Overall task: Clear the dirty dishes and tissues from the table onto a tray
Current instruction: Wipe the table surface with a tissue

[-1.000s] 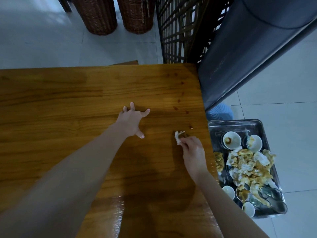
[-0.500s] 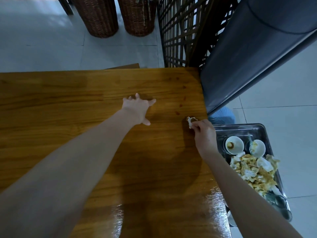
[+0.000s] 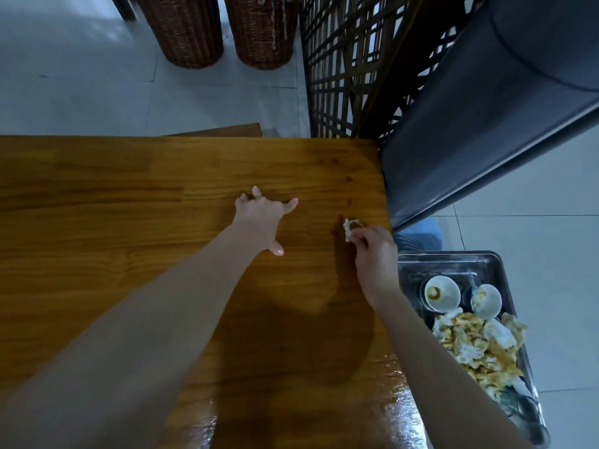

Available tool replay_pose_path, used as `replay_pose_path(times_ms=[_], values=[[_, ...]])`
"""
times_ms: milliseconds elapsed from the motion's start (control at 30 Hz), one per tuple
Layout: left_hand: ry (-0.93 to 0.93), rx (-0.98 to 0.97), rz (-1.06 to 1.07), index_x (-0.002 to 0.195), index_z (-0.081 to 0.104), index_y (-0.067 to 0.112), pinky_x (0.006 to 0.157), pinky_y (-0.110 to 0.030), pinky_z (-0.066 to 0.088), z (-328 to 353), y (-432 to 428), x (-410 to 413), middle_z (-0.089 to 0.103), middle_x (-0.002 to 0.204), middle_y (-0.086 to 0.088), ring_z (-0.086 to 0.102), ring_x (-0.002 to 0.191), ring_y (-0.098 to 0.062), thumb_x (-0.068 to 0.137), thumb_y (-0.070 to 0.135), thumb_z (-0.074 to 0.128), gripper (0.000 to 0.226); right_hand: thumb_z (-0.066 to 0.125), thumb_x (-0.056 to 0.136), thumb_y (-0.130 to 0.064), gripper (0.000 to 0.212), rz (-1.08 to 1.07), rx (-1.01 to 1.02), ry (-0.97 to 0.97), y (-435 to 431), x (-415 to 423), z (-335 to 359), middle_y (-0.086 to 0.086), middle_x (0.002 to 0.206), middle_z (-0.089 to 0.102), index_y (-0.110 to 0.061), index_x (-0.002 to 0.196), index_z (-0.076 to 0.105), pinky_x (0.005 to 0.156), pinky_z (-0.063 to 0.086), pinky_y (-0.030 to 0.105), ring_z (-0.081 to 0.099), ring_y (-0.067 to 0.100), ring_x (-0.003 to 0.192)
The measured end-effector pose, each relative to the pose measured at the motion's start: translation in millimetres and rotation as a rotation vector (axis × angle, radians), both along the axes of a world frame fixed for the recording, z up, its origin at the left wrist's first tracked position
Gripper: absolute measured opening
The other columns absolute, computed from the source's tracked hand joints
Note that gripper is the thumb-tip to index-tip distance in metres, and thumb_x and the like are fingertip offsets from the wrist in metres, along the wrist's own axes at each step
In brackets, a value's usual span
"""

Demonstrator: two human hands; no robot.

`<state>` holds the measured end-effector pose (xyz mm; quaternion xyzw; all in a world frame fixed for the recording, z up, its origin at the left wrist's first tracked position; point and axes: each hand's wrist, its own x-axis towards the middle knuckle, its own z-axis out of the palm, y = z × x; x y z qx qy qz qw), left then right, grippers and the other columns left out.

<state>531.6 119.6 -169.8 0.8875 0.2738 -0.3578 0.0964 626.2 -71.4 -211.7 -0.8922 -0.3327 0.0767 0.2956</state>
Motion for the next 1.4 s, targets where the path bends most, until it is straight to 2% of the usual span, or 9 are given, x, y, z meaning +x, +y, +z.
replay_pose_path(times_ms=[233,433,500,600,733,933,1100,1233,1400], values=[[-0.06,-0.018,0.03,0.15,-0.004,0.04,0.114,-0.055,0.016,-7.8,2.3,-1.3,0.009,0.154,-0.031,0.009,0.142,-0.047,0.069,0.046,0.079,0.116,0.06,0.089,-0.002,0.013,0.013,0.028,0.016,12.3,-2.3,-0.4,0.007,0.095,0.064,-0.004,0.096,0.07,0.078,0.039,0.019,0.056,0.014,0.088],[-0.065,0.02,0.022,0.149,-0.004,0.042,0.114,-0.054,0.018,-16.3,3.6,0.3,0.013,0.153,-0.031,0.012,0.142,-0.046,0.066,0.049,0.08,0.118,0.066,0.082,0.005,0.012,0.106,0.019,-0.04,2.3,-28.1,-10.2,0.011,0.087,0.066,-0.001,0.09,0.072,0.074,0.042,0.02,0.063,0.024,0.082],[-0.068,0.021,0.028,0.149,-0.004,0.043,0.114,-0.054,0.018,-18.9,3.8,0.2,0.011,0.153,-0.032,0.012,0.142,-0.046,0.066,0.049,0.08,0.118,0.065,0.083,0.005,0.012,0.118,0.019,-0.057,10.5,-20.9,-10.3,0.012,0.088,0.066,-0.001,0.09,0.072,0.074,0.039,0.015,0.061,0.024,0.084],[-0.072,0.017,0.023,0.149,-0.005,0.043,0.114,-0.053,0.019,-18.6,4.2,-0.9,0.008,0.153,-0.033,0.012,0.142,-0.047,0.067,0.05,0.079,0.118,0.059,0.088,0.001,0.014,0.097,-0.008,-0.043,30.9,-1.0,-9.3,0.009,0.095,0.064,-0.004,0.095,0.071,0.07,0.032,0.007,0.054,0.015,0.09],[-0.073,0.022,0.025,0.149,-0.004,0.043,0.114,-0.052,0.019,-17.1,3.3,-1.3,0.008,0.152,-0.034,0.013,0.141,-0.048,0.067,0.049,0.079,0.116,0.054,0.092,-0.003,0.016,0.016,-0.022,-0.027,56.7,34.3,-8.0,0.005,0.098,0.059,-0.007,0.095,0.069,0.064,0.03,0.012,0.048,0.012,0.087],[-0.097,0.028,0.013,0.15,-0.001,0.041,0.114,-0.052,0.019,-14.0,1.9,-2.8,0.015,0.152,-0.032,0.014,0.142,-0.046,0.068,0.048,0.078,0.115,0.054,0.093,-0.007,0.015,0.009,0.012,0.029,56.3,41.8,-4.7,0.003,0.099,0.057,-0.008,0.097,0.069,0.067,0.036,0.013,0.051,0.011,0.084],[-0.105,0.036,0.018,0.15,0.0,0.041,0.114,-0.052,0.02,-14.6,1.2,-3.7,0.017,0.152,-0.031,0.013,0.142,-0.047,0.068,0.047,0.079,0.114,0.06,0.089,0.001,0.012,0.104,0.069,-0.055,26.8,26.3,-6.8,0.013,0.096,0.062,0.0,0.096,0.07,0.077,0.05,0.032,0.059,0.023,0.086],[-0.099,0.032,0.017,0.15,-0.001,0.041,0.114,-0.052,0.019,-13.7,1.1,-3.3,0.016,0.152,-0.032,0.013,0.142,-0.047,0.069,0.046,0.079,0.114,0.06,0.087,0.003,0.013,0.169,0.057,-0.089,30.0,35.2,-6.5,0.014,0.094,0.062,0.001,0.096,0.07,0.074,0.05,0.033,0.059,0.025,0.083],[-0.086,0.034,0.012,0.15,-0.003,0.041,0.114,-0.052,0.02,-15.6,1.4,-2.4,0.014,0.153,-0.031,0.011,0.142,-0.045,0.069,0.046,0.078,0.115,0.056,0.092,-0.005,0.015,0.088,0.019,-0.017,56.8,60.5,-8.6,0.008,0.097,0.059,-0.004,0.099,0.069,0.073,0.047,0.026,0.056,0.019,0.085]])
